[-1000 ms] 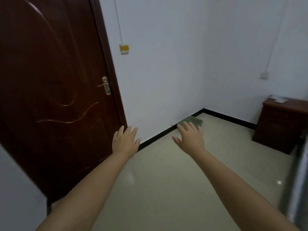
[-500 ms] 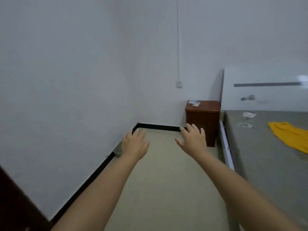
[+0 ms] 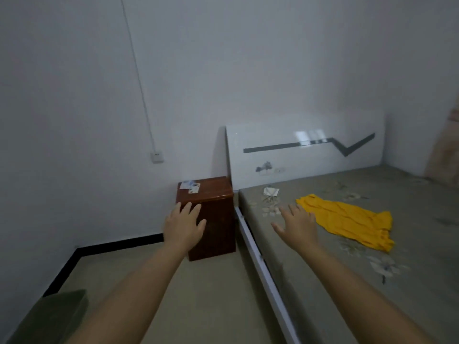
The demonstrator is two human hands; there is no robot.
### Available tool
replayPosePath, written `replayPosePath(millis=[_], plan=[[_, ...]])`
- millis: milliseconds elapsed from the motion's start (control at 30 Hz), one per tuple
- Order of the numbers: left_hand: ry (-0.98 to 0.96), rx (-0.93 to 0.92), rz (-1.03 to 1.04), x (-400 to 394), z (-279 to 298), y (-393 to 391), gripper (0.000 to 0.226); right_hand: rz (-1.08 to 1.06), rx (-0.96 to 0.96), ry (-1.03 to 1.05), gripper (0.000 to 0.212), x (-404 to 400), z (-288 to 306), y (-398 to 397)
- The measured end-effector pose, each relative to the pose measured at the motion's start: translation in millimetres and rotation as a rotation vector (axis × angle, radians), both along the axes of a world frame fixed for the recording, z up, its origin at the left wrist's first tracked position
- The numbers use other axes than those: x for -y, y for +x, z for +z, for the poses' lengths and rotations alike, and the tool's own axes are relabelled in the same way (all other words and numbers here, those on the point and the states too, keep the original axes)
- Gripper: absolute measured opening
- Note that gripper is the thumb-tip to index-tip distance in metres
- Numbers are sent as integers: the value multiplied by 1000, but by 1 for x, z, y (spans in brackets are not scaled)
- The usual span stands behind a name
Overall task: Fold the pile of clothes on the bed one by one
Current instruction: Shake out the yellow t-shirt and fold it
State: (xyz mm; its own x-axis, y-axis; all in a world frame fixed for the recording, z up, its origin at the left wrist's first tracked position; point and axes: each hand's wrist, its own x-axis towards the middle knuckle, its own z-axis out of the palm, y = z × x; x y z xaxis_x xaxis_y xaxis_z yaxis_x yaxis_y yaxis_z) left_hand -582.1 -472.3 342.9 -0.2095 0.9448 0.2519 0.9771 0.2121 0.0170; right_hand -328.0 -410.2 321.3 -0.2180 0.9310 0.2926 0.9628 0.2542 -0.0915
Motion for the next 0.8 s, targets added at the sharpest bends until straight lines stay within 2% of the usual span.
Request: replayPosePath(millis=[133, 333, 467, 600, 800], plan=[[9, -22, -144, -130, 7, 3, 54, -212, -36, -33, 56, -84, 3, 26], [33, -55, -423, -293, -10, 73, 53, -472, -34, -68, 56, -182, -19, 100], [44, -51, -533, -396, -31, 129, 52, -564, -38, -90, 58, -259, -36, 150], [-50, -92, -601, -497, -55, 183, 54, -646, -72, -158, 58, -329, -60, 210], [-108, -170, -748, -611, -91, 256, 54, -821, -103, -302, 59, -388, -115, 280]])
